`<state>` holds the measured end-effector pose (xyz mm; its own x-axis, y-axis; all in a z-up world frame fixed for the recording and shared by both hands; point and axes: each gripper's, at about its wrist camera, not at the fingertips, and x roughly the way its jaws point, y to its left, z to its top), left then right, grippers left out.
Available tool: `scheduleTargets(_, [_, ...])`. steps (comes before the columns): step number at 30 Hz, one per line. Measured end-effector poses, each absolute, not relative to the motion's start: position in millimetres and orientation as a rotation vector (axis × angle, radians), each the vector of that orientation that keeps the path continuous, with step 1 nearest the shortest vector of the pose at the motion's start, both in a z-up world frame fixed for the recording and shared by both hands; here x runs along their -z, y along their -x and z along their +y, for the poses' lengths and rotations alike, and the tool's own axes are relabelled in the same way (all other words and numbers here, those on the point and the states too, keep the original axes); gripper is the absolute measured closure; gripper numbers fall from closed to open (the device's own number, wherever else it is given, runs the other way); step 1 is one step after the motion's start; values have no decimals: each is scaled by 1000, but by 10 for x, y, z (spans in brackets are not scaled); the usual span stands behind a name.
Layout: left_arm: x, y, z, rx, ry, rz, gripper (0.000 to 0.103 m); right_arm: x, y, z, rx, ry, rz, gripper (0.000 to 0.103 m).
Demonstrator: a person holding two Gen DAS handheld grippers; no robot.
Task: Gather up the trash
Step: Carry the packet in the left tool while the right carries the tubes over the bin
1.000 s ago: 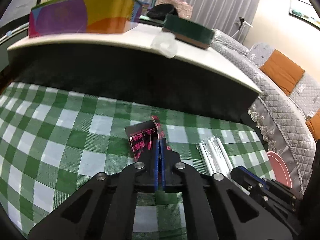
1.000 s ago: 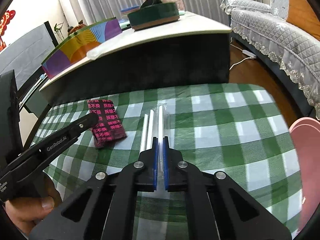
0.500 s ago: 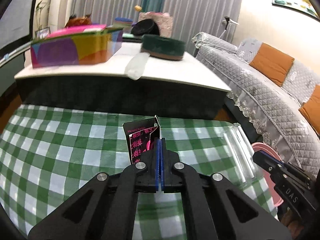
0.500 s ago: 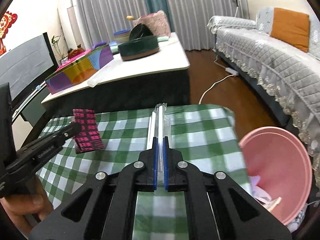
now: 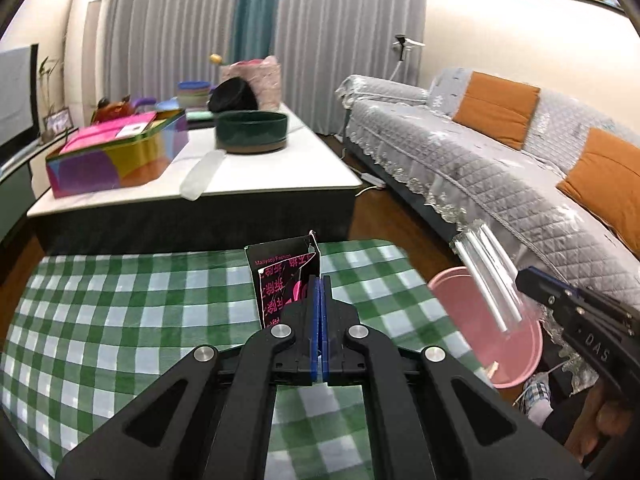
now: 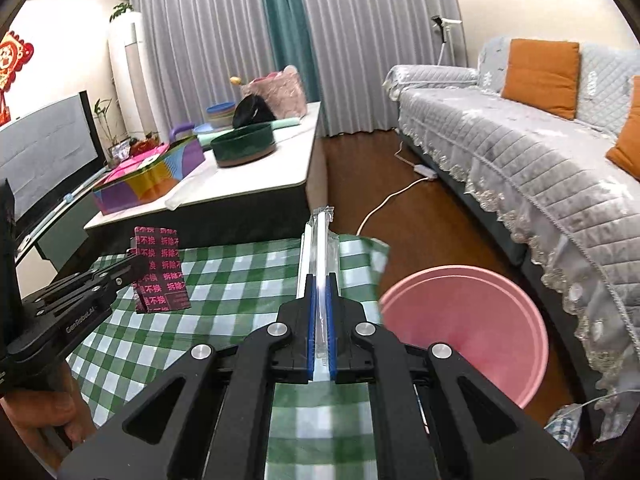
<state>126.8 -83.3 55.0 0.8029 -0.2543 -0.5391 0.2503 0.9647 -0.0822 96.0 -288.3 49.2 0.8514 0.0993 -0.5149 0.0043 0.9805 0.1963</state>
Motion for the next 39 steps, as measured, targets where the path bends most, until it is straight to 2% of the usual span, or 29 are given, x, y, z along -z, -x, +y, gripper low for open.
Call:
scheduleTargets(11, [-619,-983,-1215,340,-30,563,103,-680,-620,-3297,12,-215,499,98])
scheduleTargets(39, [-413,-1166,-1835,440,-29,587,103,-413,-638,-3911,148,-245,523,98])
